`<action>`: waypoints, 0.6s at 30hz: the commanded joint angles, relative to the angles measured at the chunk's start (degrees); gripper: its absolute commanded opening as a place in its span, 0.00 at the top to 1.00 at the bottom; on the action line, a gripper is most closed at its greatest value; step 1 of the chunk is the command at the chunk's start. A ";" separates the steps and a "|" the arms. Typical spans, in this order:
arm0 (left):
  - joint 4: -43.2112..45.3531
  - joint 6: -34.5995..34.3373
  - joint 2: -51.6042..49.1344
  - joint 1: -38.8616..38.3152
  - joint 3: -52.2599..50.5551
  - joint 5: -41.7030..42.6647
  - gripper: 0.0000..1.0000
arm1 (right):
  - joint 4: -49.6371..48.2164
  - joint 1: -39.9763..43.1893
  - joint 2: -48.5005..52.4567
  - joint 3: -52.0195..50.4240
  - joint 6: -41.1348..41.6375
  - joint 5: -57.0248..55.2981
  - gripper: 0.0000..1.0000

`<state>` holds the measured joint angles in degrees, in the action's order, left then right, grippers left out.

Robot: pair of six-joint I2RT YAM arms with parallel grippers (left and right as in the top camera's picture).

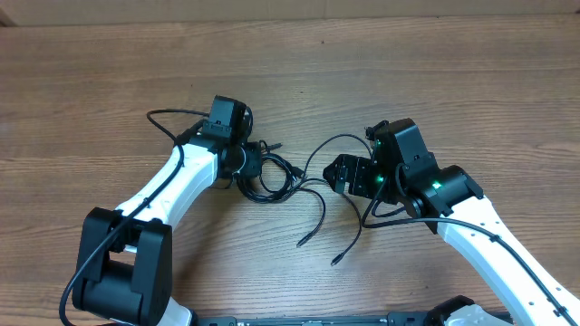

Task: Untangle cables

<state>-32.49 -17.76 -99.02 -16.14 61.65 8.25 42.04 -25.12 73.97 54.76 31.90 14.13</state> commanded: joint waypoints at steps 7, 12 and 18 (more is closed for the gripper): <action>-0.11 1.07 -0.63 -0.02 0.76 0.31 0.75 | -0.42 0.11 -1.20 1.07 -0.20 -0.63 0.08; -2.21 1.03 -0.63 -0.02 0.42 0.33 0.76 | -1.07 0.11 -1.20 1.07 -0.20 -0.63 0.07; -2.36 0.81 -0.63 -0.02 -0.39 0.35 0.77 | -1.20 0.11 -1.20 1.07 -0.20 -0.63 0.07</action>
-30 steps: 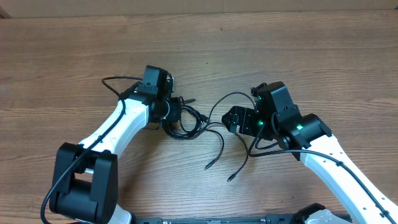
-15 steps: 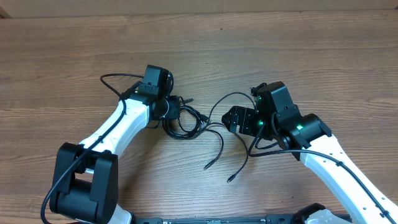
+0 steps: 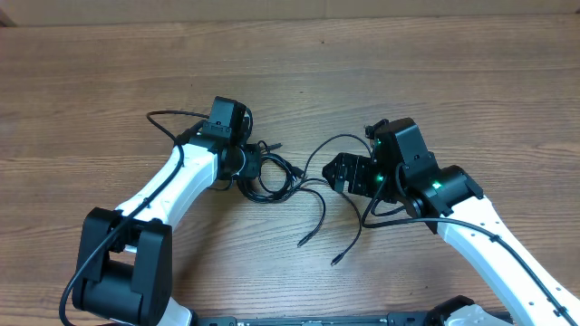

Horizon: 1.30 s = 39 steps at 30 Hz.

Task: Untangle cables
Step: 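Lift the left gripper up and back, pulling a cable from the pile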

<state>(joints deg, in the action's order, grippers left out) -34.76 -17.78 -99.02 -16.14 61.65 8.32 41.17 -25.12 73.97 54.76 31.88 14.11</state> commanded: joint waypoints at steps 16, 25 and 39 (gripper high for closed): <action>0.07 -1.16 -2.78 -0.02 -0.55 0.31 0.82 | -0.33 0.11 -1.20 1.07 -0.17 -0.61 0.07; -0.20 -2.75 -4.87 0.13 0.15 0.66 0.96 | -0.35 0.11 -1.20 1.07 -0.17 -0.61 0.07; -30.29 1.31 2.03 1.11 26.03 2.82 0.96 | -1.49 0.11 -1.20 1.07 -2.84 7.96 0.00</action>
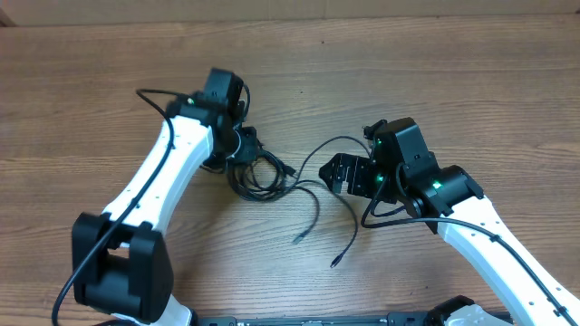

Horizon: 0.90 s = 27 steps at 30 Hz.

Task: Untangle cables
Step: 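Lift the left gripper up and back, pulling a cable from the pile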

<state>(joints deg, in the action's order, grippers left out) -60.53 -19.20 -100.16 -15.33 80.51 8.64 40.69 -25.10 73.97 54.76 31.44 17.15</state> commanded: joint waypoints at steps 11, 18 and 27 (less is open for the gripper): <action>-4.79 5.95 3.21 0.31 20.20 18.29 0.96 | -4.24 0.02 -1.20 1.07 -3.19 9.18 0.00; -5.09 4.96 3.10 0.31 19.89 10.01 0.96 | -4.09 0.02 -1.20 1.07 -3.19 6.49 0.00; -5.46 4.83 2.93 0.31 17.22 4.24 0.96 | -4.11 0.04 -1.20 1.07 -3.21 5.33 0.00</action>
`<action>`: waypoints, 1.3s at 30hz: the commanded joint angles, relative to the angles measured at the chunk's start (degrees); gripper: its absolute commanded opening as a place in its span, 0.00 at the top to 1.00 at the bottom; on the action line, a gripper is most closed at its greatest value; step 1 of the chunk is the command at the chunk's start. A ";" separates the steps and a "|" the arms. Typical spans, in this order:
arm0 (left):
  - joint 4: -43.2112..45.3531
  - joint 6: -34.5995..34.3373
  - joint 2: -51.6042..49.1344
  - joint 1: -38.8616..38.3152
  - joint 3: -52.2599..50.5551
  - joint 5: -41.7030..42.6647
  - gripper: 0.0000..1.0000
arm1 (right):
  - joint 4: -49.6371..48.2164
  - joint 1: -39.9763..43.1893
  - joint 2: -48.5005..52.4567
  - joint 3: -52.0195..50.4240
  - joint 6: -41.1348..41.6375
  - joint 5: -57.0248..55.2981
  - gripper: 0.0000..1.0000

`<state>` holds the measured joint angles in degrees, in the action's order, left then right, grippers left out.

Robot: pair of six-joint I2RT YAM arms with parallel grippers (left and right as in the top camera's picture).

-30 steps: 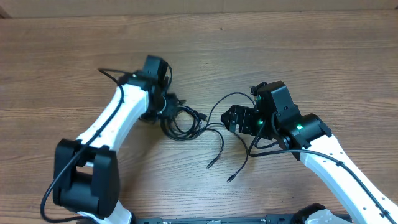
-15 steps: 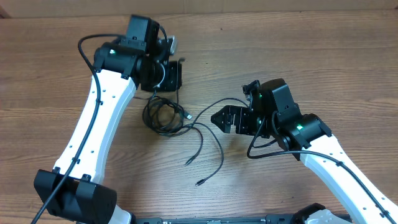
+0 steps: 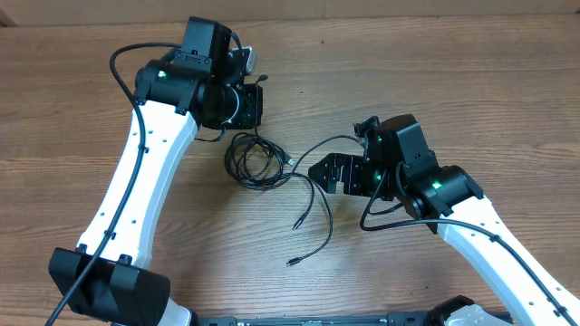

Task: Untangle cables
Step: 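Lift the left gripper up and back, pulling a cable from the pile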

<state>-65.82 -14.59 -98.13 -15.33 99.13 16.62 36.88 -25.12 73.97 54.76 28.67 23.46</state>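
Thin black cables lie tangled on the wooden table, with a loose coil (image 3: 256, 163) at the centre. Two free plug ends (image 3: 294, 223) trail toward the front. My left gripper (image 3: 250, 105) is raised behind the coil and shut on a cable strand, which hangs from it down into the coil. A pale plug (image 3: 257, 81) shows just beyond its fingers. My right gripper (image 3: 323, 173) sits low to the right of the coil. It looks shut on a cable that arcs (image 3: 328, 141) over it, though the pinch point is partly hidden.
The wooden table (image 3: 471, 81) runs across the whole view. My own arms' black supply cables loop beside each wrist. A white object shows at the bottom right corner (image 3: 471, 317).
My left gripper has moved further back and up with the strand, stretching it out of the coil. The coil and the free plug ends shifted left. My right gripper moved slightly left.
At first my left gripper was down on the coil and my right gripper was at the cables to its right, both still. Later the left one stood a little further back with the coil drawn along. Now it is raised behind the coil, a strand pulled taut.
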 commanded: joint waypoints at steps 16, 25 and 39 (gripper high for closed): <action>4.70 -2.29 1.27 0.59 -3.67 10.01 0.96 | -6.86 0.04 6.29 1.07 -5.18 1.27 0.00; 4.98 -2.12 2.19 1.03 4.79 17.59 0.96 | -13.57 0.04 9.25 1.07 -6.78 10.93 0.00; 5.57 -2.16 5.03 1.03 12.70 22.45 0.96 | -24.87 0.04 14.73 1.07 -7.76 18.45 0.00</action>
<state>-60.93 -16.36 -95.88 -14.85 108.81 35.31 13.08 -25.12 87.70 54.78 21.71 39.51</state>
